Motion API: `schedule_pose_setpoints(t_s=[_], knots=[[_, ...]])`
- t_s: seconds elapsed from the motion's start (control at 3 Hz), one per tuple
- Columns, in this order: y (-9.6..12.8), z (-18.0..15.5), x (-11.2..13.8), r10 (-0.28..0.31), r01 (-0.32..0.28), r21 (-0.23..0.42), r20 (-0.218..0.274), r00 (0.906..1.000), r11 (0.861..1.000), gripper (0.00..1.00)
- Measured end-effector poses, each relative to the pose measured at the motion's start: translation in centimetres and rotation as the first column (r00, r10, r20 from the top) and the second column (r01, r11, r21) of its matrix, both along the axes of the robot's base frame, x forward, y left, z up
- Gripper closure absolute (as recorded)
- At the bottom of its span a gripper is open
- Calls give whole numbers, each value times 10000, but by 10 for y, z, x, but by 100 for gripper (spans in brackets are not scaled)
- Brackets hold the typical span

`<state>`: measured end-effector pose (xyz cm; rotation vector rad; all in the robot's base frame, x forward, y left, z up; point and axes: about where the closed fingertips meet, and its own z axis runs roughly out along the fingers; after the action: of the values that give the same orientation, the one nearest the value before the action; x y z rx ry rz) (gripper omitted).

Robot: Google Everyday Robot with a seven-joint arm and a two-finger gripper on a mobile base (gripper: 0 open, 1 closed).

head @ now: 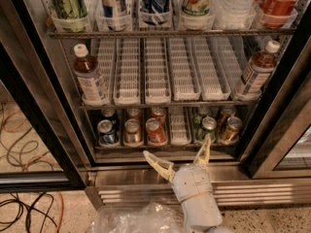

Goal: Pick green can from bottom shelf of fridge

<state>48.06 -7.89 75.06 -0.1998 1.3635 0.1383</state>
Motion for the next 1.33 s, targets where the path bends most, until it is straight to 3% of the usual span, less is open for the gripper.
schedule_pose_setpoints(t_s=[0.33, 0.67, 1.0, 1.33], knots=[[-24, -12, -11, -977, 970, 361, 181, 9951, 9946, 0], [-44, -29, -31, -1613, 1611, 181, 79, 9869, 9868, 0], [-44, -29, -31, -1613, 1611, 181, 79, 9869, 9868, 0], [-51, -53, -22, -1811, 1813, 279, -123, 9834, 9830, 0]])
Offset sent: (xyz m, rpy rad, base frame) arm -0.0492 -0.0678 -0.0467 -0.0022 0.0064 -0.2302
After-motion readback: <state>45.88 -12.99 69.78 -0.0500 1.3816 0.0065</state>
